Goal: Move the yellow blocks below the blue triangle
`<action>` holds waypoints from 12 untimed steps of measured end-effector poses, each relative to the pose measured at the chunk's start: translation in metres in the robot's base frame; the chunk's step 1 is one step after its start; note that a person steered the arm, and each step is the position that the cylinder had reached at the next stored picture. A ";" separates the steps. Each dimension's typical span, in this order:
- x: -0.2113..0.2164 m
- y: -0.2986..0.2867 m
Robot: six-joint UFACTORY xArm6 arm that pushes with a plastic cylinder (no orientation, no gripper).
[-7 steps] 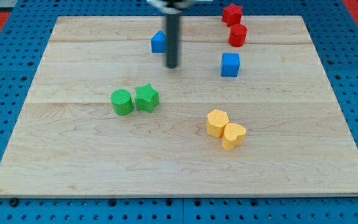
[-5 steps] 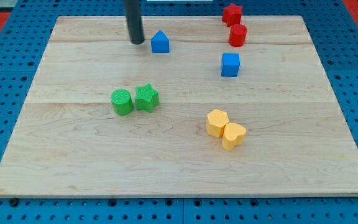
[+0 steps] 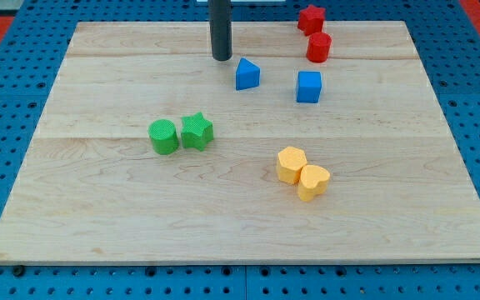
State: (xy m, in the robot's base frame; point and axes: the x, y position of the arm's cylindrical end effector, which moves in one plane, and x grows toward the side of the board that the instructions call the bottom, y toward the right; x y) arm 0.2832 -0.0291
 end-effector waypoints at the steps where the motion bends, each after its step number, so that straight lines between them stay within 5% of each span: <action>1: 0.011 0.012; 4: 0.022 0.054; 8: 0.124 0.071; 10: 0.141 0.020; 12: 0.153 0.068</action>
State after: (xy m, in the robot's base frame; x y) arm 0.4363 0.0392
